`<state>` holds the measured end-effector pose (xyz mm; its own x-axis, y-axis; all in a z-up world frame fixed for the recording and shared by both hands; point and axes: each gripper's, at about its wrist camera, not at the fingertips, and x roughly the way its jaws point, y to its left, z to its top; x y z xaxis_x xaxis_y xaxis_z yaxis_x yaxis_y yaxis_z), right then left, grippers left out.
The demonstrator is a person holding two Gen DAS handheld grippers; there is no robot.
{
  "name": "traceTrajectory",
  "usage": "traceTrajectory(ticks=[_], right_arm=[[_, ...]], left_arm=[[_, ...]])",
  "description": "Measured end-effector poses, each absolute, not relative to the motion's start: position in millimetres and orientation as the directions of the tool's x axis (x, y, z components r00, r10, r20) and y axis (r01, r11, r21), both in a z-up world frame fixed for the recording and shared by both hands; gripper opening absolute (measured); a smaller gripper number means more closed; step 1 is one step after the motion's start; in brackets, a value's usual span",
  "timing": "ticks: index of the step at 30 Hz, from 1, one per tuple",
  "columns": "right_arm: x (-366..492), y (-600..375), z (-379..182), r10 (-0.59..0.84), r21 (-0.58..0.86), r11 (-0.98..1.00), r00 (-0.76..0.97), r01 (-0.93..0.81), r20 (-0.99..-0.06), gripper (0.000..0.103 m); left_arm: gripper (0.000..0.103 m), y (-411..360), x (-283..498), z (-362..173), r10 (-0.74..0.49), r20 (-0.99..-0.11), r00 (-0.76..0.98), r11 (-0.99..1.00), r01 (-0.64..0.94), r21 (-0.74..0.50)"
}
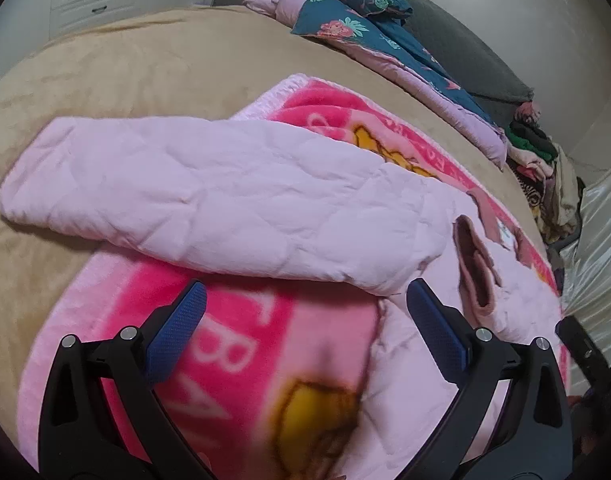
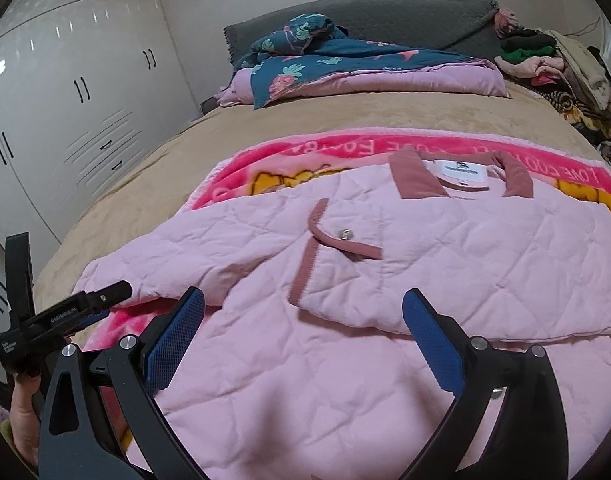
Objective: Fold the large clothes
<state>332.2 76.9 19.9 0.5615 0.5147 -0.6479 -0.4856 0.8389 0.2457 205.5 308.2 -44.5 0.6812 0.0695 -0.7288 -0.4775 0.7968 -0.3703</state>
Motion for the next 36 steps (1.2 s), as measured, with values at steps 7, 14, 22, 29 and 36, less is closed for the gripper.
traceTrajectory(ticks=[7,14,22,29,36], right_arm=[[327,106,17,0.526,0.235,0.825,0.544,-0.515,-0.654,0.099],[324,127,11,0.516,0.213,0.821,0.529,-0.529,-0.674,0.099],[325,149,-1,0.485,0.171,0.828,0.531,-0.534,-0.695,0.099],[327,162,-8,0.483,0.155,0.821,0.522,-0.550,-0.703,0.099],[330,152,-10,0.469,0.150,0.832,0.532,-0.534,-0.705,0.099]], left_arm=[[0.094,336,200,-57,0.063,-0.739,0.671,0.773,-0.500,-0.389],[0.094,360,193,-70,0.068,-0.735,0.675,0.726,-0.538,-0.428],[0.094,394,185,-87,0.072,-0.736,0.673,0.639,-0.598,-0.484],[0.094,416,185,-96,0.109,-0.740,0.663,0.596,-0.640,-0.485],[0.094,450,183,-115,0.099,-0.722,0.684,0.506,-0.660,-0.556]])
